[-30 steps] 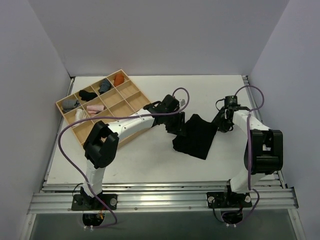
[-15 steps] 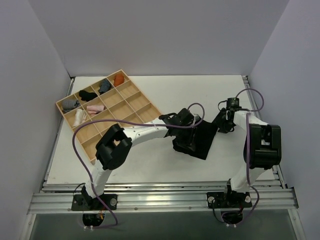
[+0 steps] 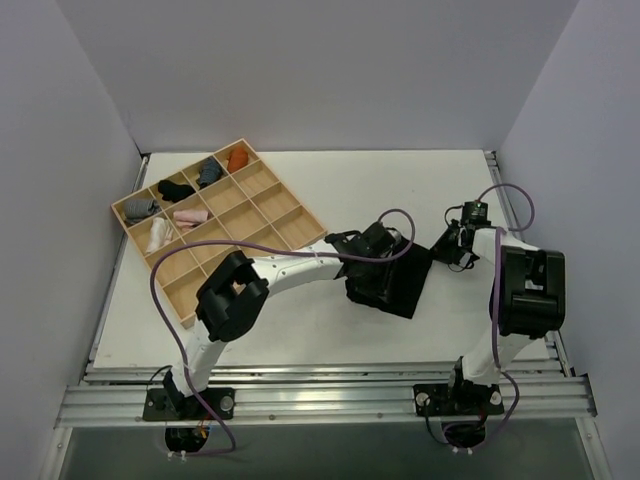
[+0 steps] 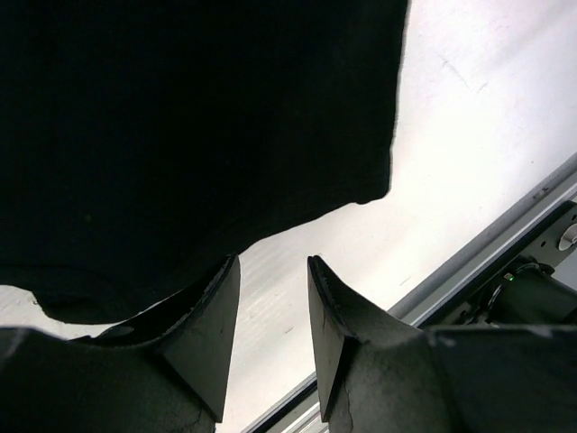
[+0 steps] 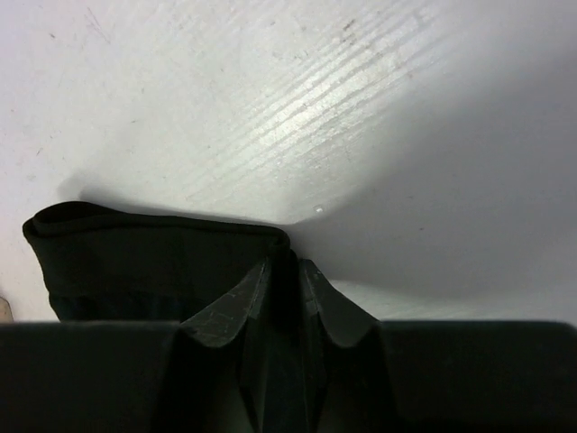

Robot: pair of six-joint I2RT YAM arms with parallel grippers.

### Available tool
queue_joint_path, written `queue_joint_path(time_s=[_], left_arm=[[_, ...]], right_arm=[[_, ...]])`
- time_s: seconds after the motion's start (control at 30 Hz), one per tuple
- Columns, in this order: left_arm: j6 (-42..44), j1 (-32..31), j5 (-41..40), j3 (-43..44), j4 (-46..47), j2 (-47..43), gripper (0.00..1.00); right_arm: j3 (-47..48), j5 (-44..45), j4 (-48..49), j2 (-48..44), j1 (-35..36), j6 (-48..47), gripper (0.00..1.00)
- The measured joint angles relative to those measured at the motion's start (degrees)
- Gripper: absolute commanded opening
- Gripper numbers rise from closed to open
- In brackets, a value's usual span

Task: Roll the underwear
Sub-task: Fold the underwear

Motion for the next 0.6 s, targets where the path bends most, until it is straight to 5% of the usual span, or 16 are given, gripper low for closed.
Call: queue_joint_path(time_s=[0.17,0.6], left_arm=[[0.9,-2.2,-3.7,5.4,-2.8,0.1,0.46],[3.8,-6.6,-7.8,11.4,-3.3,4.0,0.51]], right_arm=[[-2.5,-0.4,0.9,-1.9,-0.4,0.5,0.0],[-5.8,3.0,-9.5,-9.6,-0.4,1.5,0.0]])
